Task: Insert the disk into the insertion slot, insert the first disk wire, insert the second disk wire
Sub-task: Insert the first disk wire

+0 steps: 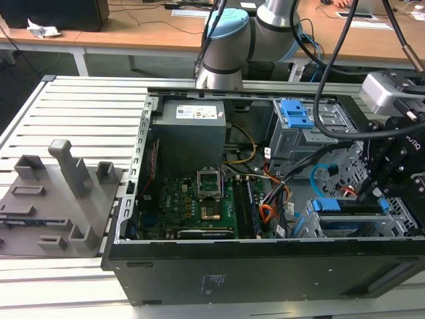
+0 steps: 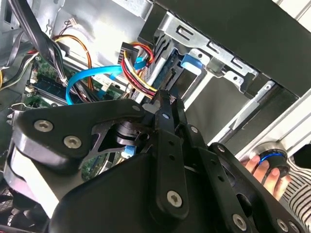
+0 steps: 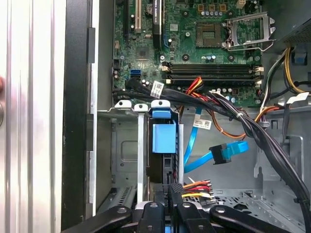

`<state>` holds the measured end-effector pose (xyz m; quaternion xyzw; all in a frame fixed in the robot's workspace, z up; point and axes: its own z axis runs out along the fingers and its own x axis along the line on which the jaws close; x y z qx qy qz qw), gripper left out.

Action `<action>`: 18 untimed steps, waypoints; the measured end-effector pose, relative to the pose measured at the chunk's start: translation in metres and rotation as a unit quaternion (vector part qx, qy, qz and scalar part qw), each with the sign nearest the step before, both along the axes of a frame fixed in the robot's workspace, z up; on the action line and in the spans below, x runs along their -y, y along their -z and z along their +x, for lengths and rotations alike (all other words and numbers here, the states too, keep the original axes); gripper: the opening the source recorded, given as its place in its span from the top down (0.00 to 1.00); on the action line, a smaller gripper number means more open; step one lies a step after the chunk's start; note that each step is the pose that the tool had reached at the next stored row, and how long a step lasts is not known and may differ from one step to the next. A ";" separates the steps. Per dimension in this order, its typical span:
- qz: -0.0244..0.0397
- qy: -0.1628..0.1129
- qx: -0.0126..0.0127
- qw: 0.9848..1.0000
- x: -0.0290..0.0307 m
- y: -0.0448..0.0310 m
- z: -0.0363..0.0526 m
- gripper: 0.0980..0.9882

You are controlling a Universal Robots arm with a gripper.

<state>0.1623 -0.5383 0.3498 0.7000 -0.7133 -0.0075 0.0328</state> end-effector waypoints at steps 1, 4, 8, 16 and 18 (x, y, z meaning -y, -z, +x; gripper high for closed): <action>0.001 0.000 0.000 1.000 -0.0011 0.0006 0.0010 0.93; 0.006 0.000 0.000 1.000 -0.0019 0.0022 0.0022 0.93; 0.007 0.000 0.000 1.000 -0.0019 0.0043 0.0037 0.93; 0.011 0.000 -0.001 1.000 -0.0013 0.0088 0.0063 0.93; 0.012 0.000 -0.001 1.000 -0.0007 0.0106 0.0066 0.93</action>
